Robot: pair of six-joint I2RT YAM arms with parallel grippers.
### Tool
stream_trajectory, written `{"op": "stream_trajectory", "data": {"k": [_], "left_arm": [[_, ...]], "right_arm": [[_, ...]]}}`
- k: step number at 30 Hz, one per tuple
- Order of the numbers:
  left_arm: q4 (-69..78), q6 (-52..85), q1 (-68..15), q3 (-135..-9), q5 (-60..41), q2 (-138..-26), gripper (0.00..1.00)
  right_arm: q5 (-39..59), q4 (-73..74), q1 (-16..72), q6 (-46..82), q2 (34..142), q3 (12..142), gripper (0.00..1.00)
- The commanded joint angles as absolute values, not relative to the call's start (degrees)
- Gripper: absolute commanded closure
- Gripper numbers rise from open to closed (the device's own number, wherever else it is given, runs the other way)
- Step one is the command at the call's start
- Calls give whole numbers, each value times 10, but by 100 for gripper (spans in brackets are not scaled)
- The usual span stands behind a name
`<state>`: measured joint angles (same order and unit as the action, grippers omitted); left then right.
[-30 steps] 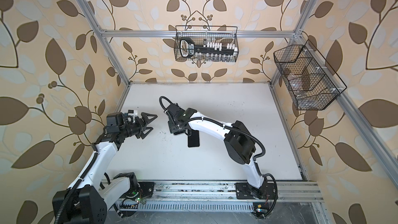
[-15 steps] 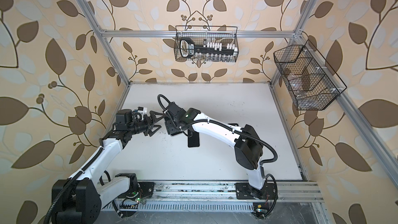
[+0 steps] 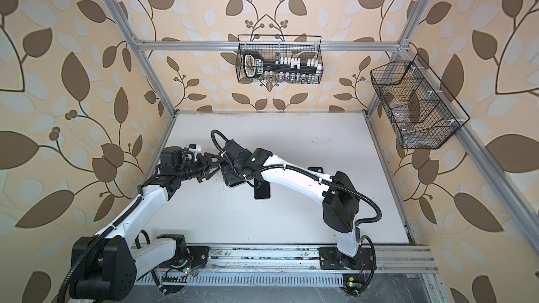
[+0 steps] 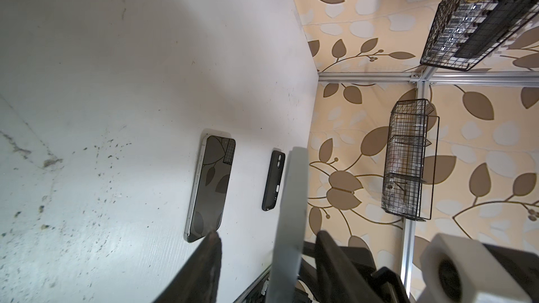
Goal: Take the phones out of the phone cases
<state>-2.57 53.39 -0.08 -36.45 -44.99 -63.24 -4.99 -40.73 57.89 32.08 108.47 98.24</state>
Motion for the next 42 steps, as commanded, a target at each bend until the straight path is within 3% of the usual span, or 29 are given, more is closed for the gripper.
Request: {"op": "stream_trajectory", "data": {"k": [1,13,24,32,38,42], "left_arm": [[-2,533,-6,-375,-452,-634,49],[17,551,-7,-374,-453,-631,76],[44,570,-8,-358,-456,-624,80],[48,570,-12,-357,-454,-627,72],[53,572,-15,-355,-454,-630,84],[53,576,-14,-356,-455,-630,100]], "right_arm": [[-46,-393,586,317,1062,977,47],[-36,-378,588,318,1061,962,49],[-12,-366,588,323,1059,962,50],[-3,-362,588,325,1059,965,51],[-5,-363,588,324,1059,965,51],[-4,-363,587,324,1060,964,51]]}}
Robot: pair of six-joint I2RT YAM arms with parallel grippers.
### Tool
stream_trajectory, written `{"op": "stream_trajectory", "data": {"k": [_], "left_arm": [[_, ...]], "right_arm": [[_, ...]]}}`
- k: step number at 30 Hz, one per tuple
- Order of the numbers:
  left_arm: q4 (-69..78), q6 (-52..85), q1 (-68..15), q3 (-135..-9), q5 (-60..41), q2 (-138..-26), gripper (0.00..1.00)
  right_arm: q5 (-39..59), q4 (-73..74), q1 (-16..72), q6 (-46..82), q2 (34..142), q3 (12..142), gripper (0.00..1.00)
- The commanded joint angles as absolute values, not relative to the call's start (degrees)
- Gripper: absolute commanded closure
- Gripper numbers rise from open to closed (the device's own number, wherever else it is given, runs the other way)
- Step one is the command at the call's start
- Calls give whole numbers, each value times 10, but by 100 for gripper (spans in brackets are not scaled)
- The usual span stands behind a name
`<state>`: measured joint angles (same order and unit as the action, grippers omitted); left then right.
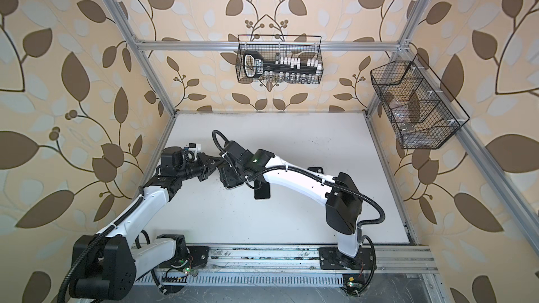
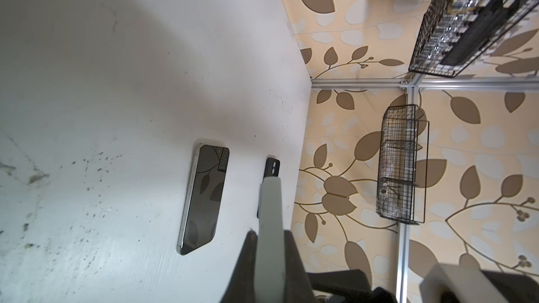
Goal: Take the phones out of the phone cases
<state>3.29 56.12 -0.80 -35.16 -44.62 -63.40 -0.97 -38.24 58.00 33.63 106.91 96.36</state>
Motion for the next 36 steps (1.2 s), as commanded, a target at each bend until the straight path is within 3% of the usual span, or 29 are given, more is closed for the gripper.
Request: {"op": "stream_trajectory", "data": {"k": [1,4,9,21,31,36], "left_arm": [[55,577,-15,-357,-457,-629,100],[66,589,-14,-357,-464,-625,100],[62,592,-13,-375,-478,-621,100],[98,624,-7,-412,-496,-629,100],[197,636,62,-421,-589,-675,100],[191,612,84,-430,-600,-665,100]], "right_arm": [[-3,-361,588,325,1059,963,50],[2,-350,587,322,1055,957,41],[23,-297,584,324,1027,913,36],[30,-241,568,317,951,836,11],[36,-175,530,317,799,727,0],[100,-93,486,359,723,624,2]]}}
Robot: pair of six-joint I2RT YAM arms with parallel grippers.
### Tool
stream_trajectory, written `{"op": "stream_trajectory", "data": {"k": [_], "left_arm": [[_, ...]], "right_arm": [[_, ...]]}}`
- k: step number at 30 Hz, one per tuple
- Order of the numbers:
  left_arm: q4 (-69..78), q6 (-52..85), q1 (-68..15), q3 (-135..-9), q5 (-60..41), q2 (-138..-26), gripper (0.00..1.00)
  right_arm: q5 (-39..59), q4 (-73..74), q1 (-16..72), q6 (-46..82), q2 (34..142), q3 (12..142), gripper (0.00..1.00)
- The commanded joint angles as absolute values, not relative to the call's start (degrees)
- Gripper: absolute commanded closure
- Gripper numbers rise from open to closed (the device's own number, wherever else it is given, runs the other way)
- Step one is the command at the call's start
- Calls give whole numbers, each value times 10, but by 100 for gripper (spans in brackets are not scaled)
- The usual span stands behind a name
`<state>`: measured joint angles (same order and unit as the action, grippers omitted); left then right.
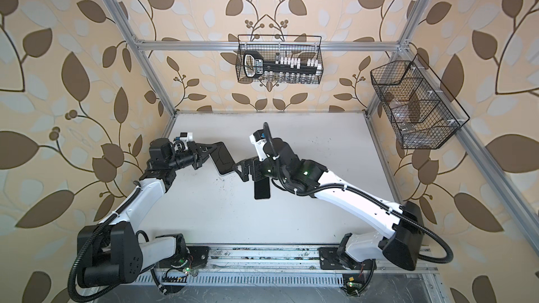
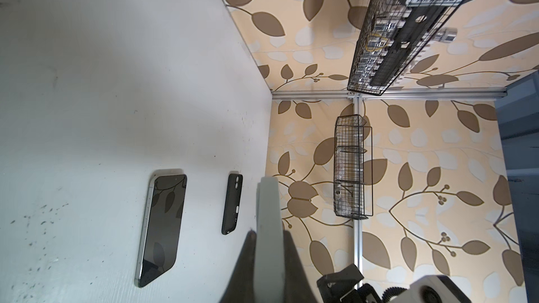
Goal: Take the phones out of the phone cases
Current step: 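Move the right gripper toward the phone held up by the left gripper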
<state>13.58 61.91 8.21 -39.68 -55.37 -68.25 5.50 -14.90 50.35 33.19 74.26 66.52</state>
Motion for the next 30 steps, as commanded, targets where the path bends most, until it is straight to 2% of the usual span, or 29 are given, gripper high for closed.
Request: {"op": "stream_trajectory", "data": {"k": [1,6,14,23,30], "left_arm": [[197,614,84,-429,-595,-659,100],[262,653,82,-396,-529,-602,100],[316,728,47,-349,-413,-530,100],[339,776,-13,-315,-282,-492,100],[305,777,-41,-305,-221,-447,100]], "right_arm": [[121,-75,472,376,715,604,3],[200,14,438,442,706,537,8],[266,164,450,522,729,489,10],[243,301,513,567,768,487,11],[178,283,542,576,796,511,12]]}}
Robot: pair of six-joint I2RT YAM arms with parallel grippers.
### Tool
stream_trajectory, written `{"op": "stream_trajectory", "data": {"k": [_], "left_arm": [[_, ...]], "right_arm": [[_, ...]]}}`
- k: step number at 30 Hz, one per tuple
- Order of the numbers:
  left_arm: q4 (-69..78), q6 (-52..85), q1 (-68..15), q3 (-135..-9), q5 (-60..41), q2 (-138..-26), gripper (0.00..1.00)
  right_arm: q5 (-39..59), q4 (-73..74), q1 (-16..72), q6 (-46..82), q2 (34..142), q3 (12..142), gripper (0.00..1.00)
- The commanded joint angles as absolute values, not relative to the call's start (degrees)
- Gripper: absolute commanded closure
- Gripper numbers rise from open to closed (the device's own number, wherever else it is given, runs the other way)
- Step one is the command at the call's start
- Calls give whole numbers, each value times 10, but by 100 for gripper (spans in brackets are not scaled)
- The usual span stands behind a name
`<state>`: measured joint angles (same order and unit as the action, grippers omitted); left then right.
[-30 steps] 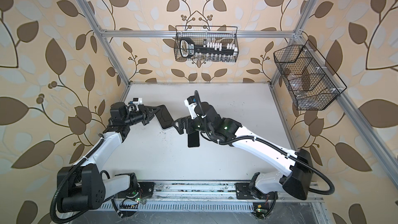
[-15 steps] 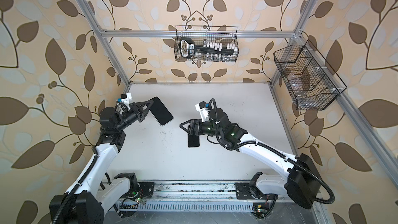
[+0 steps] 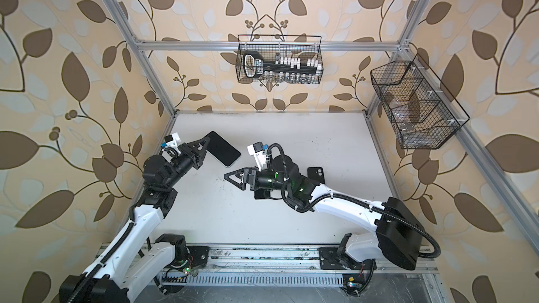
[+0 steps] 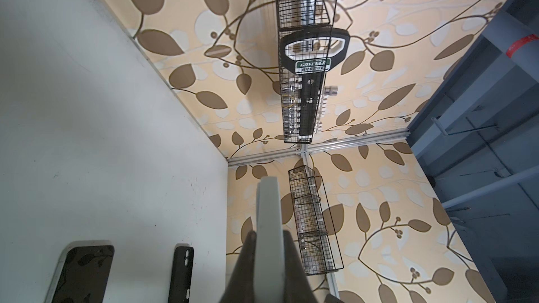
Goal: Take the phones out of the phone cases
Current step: 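Move the right gripper toward the phone held up by the left gripper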
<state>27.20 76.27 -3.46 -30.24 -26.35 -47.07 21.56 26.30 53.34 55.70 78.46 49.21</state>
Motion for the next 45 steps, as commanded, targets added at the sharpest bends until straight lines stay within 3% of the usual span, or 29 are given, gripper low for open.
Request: {"op": "stream_trajectory", "data": {"k": [1,26,35,45], "left_arm": [[305,779,-43,-303,-219,-445,100],[303,804,-67,-288,-201,-425,100],[303,809,-73,-290,-192,-431,100],[291,806,-80,-295,-189,-440,100]], "right_arm": [[176,284,544,578,801,514,12],[148,380,550,618,876,584,23],[113,382,559,609,881,590,31],[100,368,563,586,890,600,49]]}}
